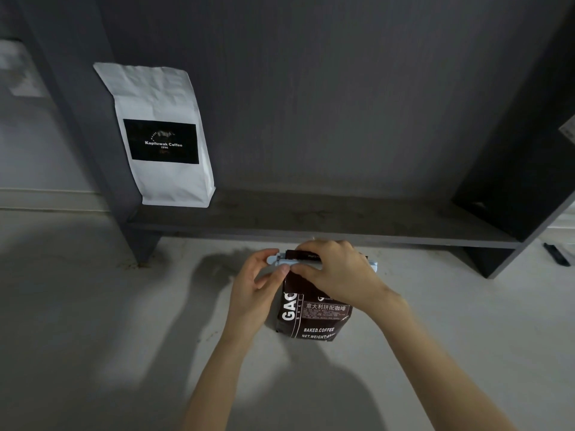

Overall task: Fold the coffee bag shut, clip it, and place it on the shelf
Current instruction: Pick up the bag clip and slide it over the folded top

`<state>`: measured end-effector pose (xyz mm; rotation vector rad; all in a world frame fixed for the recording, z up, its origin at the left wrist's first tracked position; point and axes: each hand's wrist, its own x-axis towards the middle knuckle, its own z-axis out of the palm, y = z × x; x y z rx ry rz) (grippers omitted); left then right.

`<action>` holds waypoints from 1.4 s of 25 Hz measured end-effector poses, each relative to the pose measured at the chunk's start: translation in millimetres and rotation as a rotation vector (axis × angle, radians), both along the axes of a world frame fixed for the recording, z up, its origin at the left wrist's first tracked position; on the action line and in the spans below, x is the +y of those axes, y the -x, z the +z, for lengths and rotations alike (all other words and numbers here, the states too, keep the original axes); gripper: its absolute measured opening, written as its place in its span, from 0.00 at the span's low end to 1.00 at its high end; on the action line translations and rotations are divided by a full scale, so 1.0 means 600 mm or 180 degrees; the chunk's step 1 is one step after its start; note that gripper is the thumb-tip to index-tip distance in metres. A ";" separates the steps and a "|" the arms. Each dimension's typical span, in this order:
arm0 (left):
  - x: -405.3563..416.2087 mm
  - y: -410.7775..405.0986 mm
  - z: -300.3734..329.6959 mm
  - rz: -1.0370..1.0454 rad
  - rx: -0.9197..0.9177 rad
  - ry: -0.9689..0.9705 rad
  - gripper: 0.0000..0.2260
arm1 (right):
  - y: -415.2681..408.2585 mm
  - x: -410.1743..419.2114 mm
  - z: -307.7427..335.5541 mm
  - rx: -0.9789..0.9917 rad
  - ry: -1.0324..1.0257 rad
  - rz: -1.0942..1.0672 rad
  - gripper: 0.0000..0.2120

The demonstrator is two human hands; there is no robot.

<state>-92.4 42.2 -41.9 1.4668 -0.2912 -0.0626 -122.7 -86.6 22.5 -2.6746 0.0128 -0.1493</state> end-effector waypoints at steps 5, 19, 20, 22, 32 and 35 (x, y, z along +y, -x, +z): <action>-0.001 0.000 0.000 -0.0012 0.0047 -0.0005 0.09 | 0.008 0.007 -0.007 -0.0207 -0.0004 -0.0153 0.13; 0.001 -0.005 0.001 0.0041 0.0061 -0.0123 0.05 | 0.011 0.006 -0.026 -0.0481 0.0094 -0.0161 0.14; 0.001 -0.005 0.002 0.0060 0.0049 -0.0126 0.05 | 0.010 0.005 -0.028 -0.0506 0.0098 -0.0154 0.13; 0.001 -0.005 0.002 0.0070 0.0043 -0.0101 0.05 | 0.007 0.003 -0.031 -0.0561 0.0097 -0.0132 0.13; 0.008 -0.001 0.002 -0.0176 -0.0076 -0.0104 0.13 | 0.032 -0.041 -0.008 -0.1061 -0.0472 -0.0211 0.18; 0.014 -0.003 -0.006 -0.0318 -0.0157 -0.0272 0.17 | 0.061 -0.072 -0.018 -0.1251 -0.0986 -0.0772 0.17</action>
